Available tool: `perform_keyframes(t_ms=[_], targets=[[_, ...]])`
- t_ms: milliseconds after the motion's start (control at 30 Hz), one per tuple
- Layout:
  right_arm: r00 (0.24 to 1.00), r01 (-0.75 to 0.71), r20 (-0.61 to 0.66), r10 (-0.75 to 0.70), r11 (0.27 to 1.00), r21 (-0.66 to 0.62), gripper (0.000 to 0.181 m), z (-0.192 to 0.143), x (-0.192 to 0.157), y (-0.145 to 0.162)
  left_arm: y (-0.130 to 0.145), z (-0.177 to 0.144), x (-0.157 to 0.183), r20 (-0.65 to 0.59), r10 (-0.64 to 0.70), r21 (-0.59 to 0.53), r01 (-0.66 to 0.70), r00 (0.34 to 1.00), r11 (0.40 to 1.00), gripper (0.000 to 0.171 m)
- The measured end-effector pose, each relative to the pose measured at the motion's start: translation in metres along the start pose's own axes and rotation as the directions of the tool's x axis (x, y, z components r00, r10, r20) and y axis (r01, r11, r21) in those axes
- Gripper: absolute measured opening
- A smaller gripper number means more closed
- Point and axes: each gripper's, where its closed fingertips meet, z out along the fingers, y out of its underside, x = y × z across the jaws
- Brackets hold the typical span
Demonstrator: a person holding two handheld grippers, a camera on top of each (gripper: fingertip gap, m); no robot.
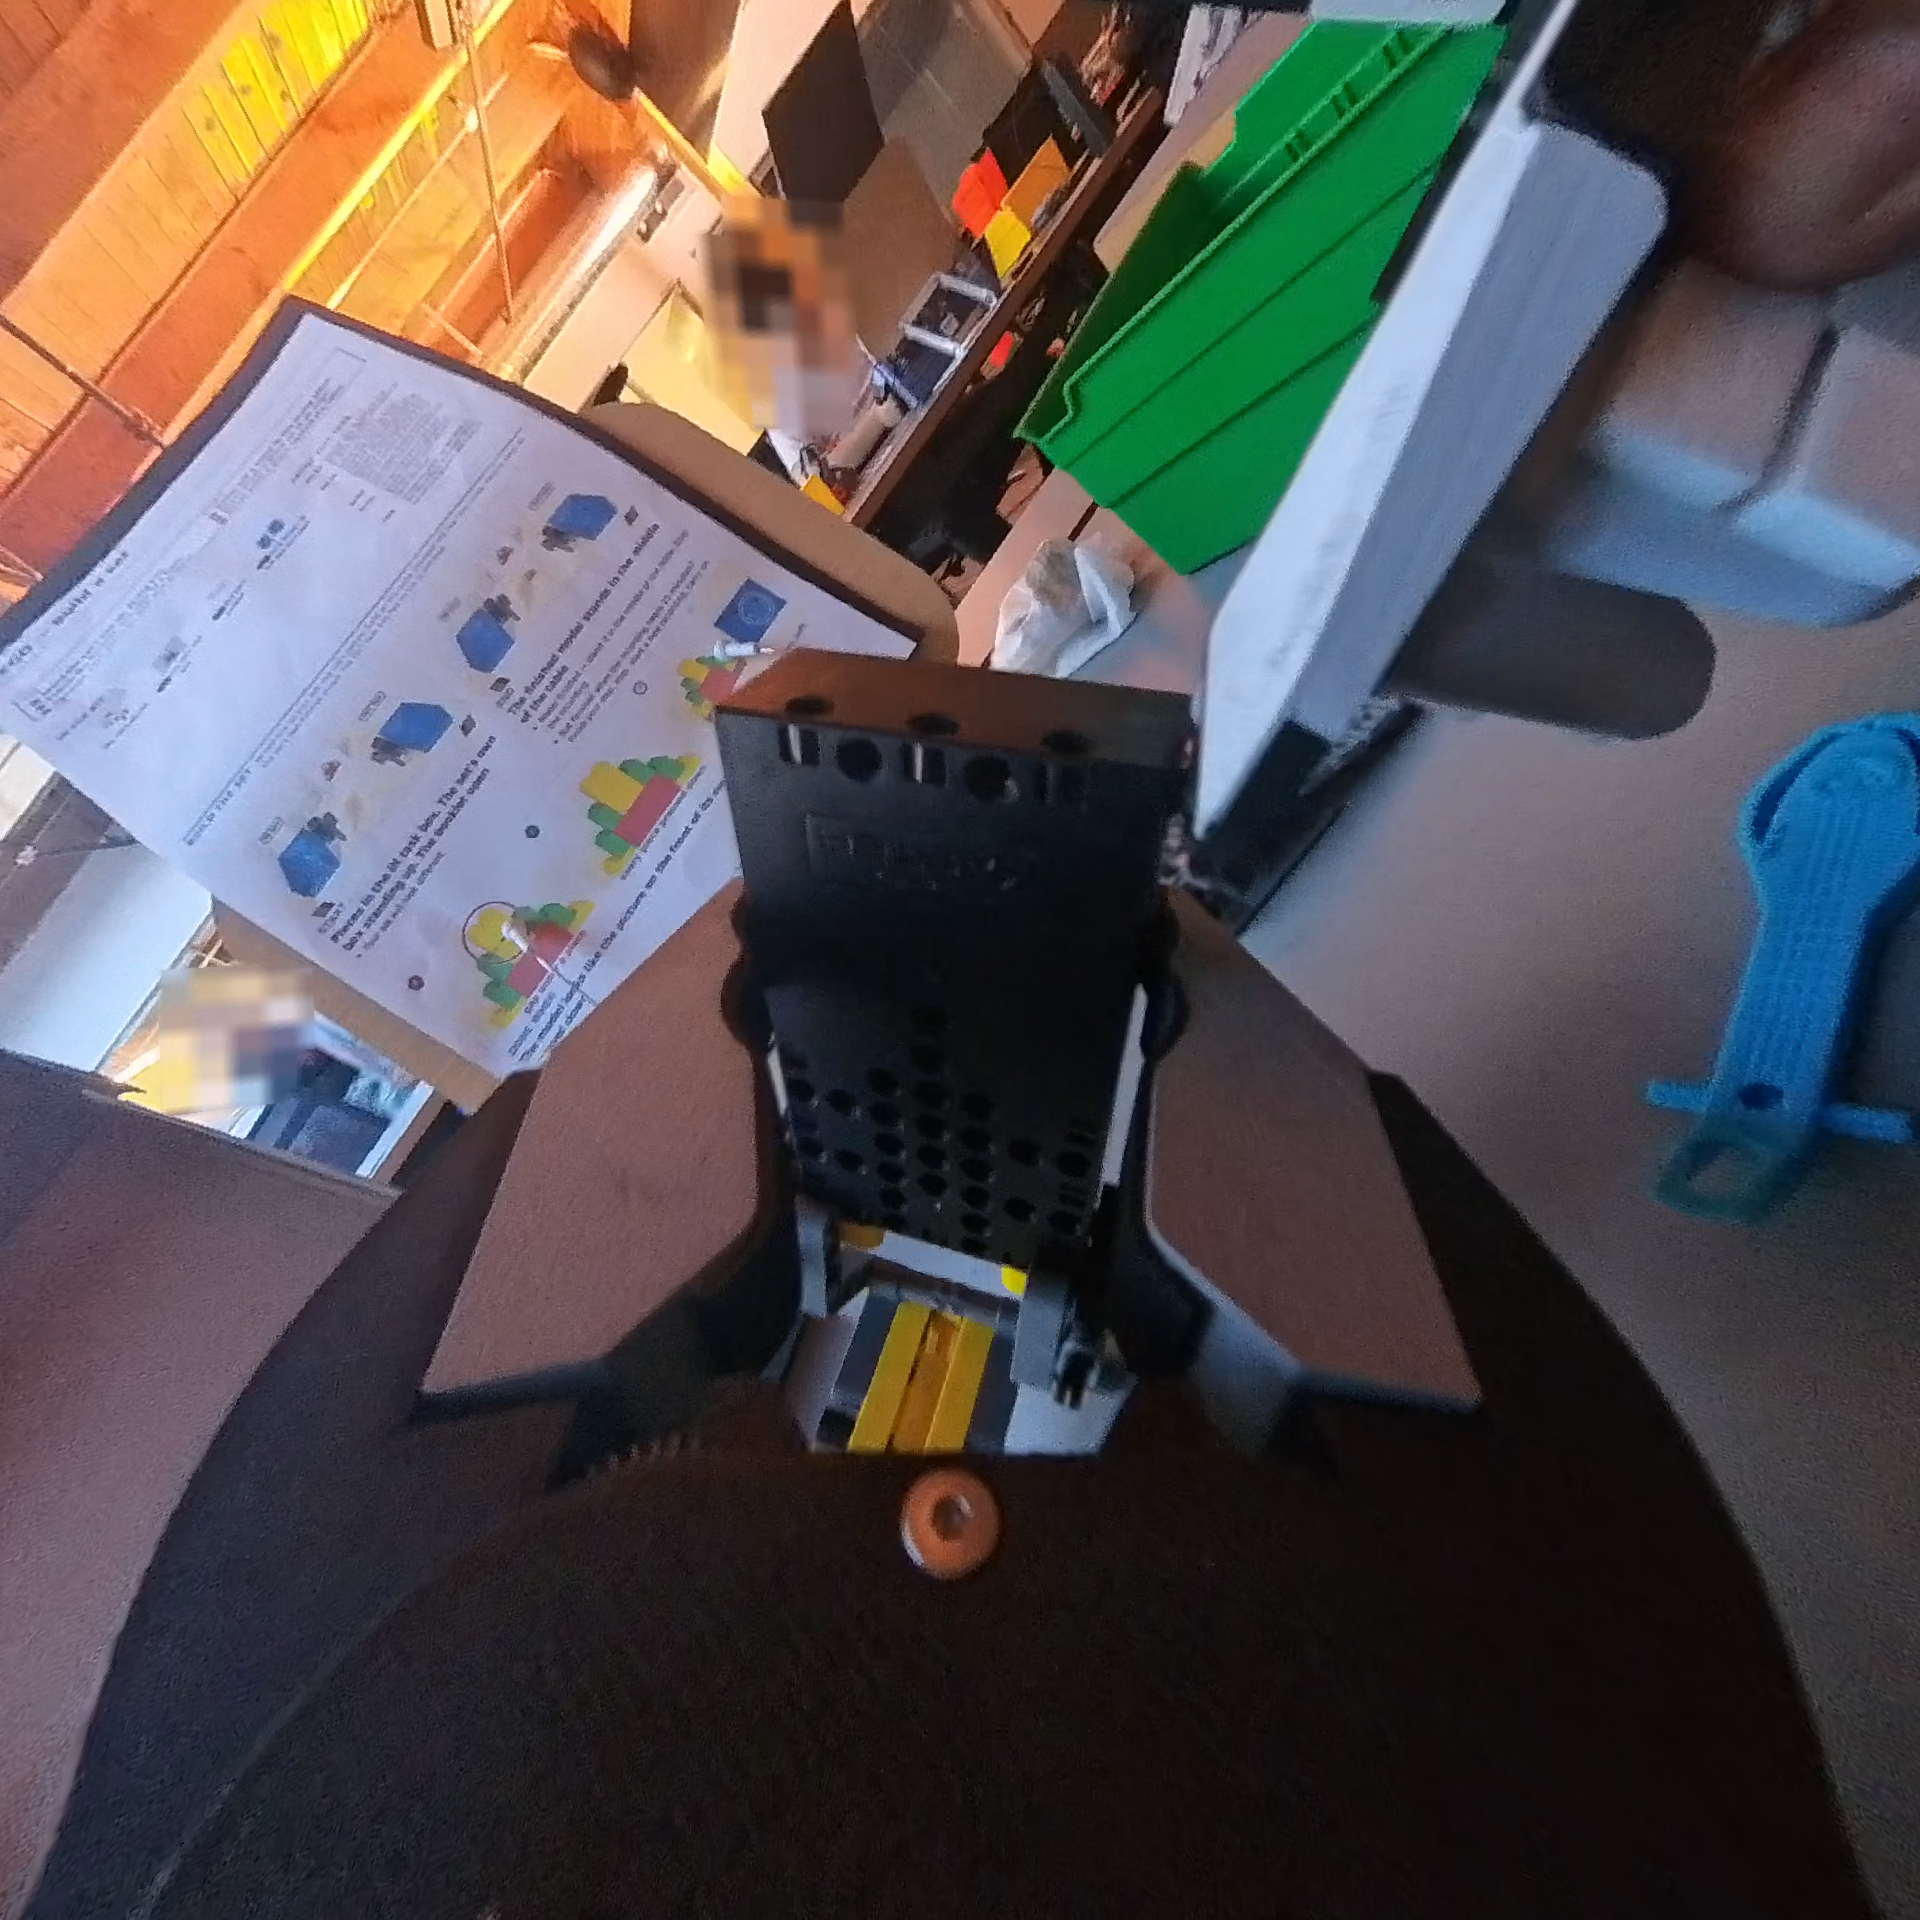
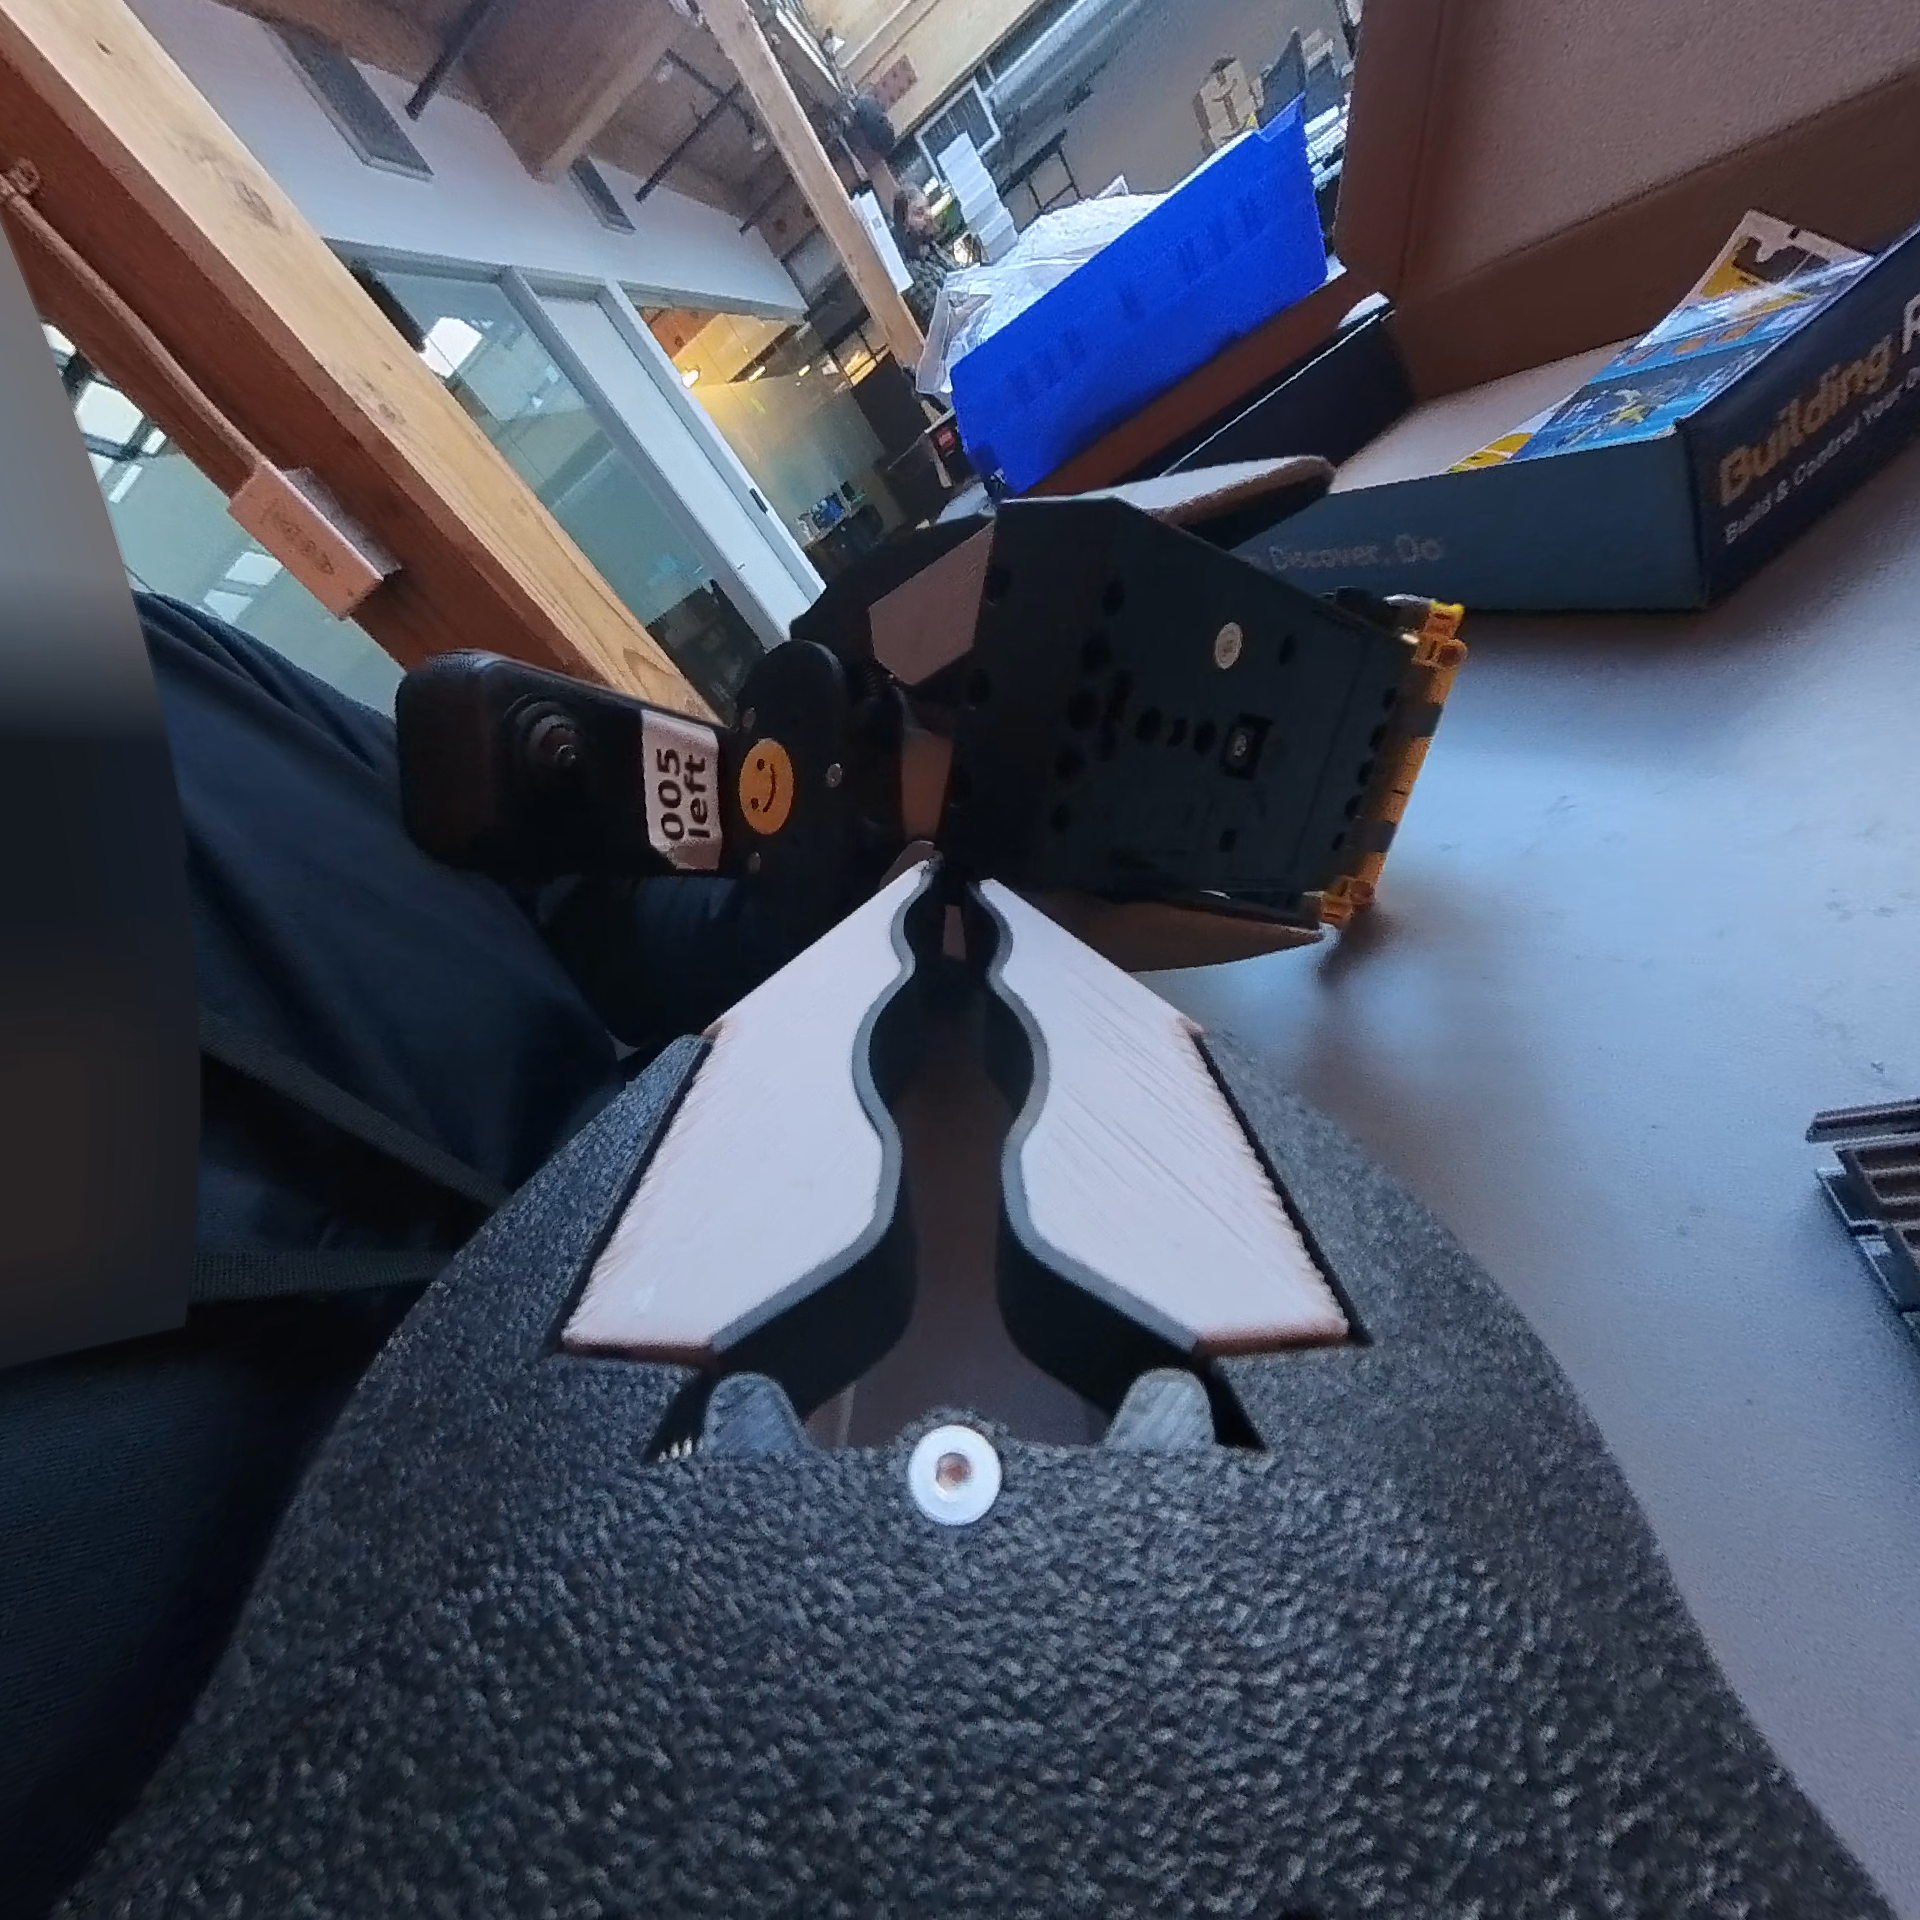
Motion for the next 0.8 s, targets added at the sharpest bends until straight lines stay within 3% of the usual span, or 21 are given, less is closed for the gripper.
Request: perform_keyframes(t_ms=[67,367,800], targets=[[1.000,0.013,-0.007,-0.014,1.000,-0.024,0.000,0.0028,0.0001,0.0040,-0.0060,0.0021,-0.0016,0.021,0.022,0.049,-0.023,1.000,0.999,0.075],[0.999,0.048,-0.017,-0.049,0.998,-0.027,0.000,0.0033,0.0010,0.0027,-0.0076,0.0053,-0.0030,0.020,0.013,0.050,-0.014,1.000,0.999,0.076],[0.995,-0.011,0.096,0.008,1.000,0.025,0.002,0.0048,-0.0068,-0.0042,-0.0120,0.0050,-0.0092,0.019,-0.100,0.076,0.098,0.995,0.992,0.077]])
